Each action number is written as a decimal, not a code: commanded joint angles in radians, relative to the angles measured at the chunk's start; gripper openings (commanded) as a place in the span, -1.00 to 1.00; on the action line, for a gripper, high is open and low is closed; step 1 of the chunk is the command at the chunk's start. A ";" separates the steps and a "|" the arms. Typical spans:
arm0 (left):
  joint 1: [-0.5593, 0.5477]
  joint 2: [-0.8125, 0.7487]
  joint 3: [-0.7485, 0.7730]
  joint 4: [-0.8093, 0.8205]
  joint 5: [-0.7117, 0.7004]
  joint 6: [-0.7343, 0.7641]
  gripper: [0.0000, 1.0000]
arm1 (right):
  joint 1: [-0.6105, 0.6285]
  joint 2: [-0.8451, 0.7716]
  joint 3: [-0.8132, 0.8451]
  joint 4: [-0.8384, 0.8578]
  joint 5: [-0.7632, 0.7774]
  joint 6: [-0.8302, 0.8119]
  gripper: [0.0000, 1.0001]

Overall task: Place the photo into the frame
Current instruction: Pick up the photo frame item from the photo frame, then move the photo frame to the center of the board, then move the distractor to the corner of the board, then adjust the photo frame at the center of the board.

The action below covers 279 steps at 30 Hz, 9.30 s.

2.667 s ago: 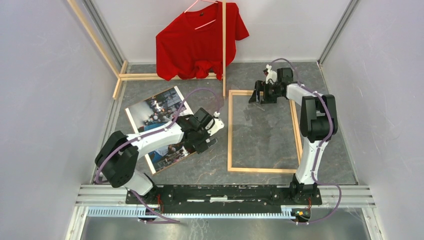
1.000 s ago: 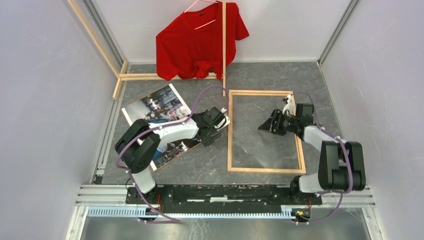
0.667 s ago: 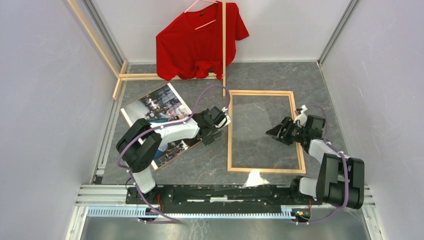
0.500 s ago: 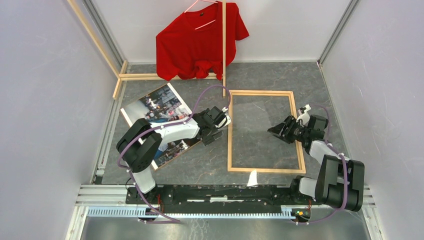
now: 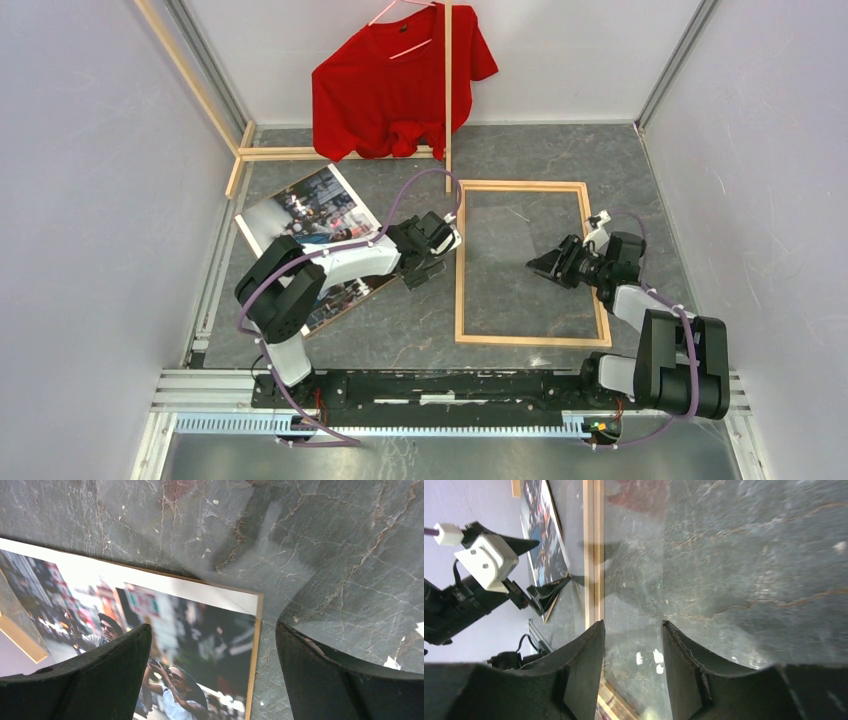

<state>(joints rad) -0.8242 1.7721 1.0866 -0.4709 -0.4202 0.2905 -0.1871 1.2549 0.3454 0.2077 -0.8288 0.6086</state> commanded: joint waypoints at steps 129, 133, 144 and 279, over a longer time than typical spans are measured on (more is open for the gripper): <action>-0.194 -0.028 -0.019 -0.282 0.910 -0.033 0.42 | 0.158 -0.298 0.160 -0.460 0.285 -0.184 -1.00; -0.244 0.014 0.007 -0.285 0.881 -0.037 0.41 | 0.158 -0.315 0.173 -0.520 0.317 -0.219 -1.00; -0.308 0.033 0.016 -0.299 0.916 -0.040 0.44 | 0.158 -0.328 0.147 -0.568 0.311 -0.273 -1.00; 0.202 0.307 0.398 0.081 0.143 0.002 0.36 | 0.181 -0.361 -0.050 -0.126 0.554 0.162 -1.00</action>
<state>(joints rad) -0.6247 2.0480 1.4364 -0.4107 -0.2626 0.3260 -0.0219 0.8795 0.3035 -0.0177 -0.3122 0.7311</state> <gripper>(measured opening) 0.678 0.006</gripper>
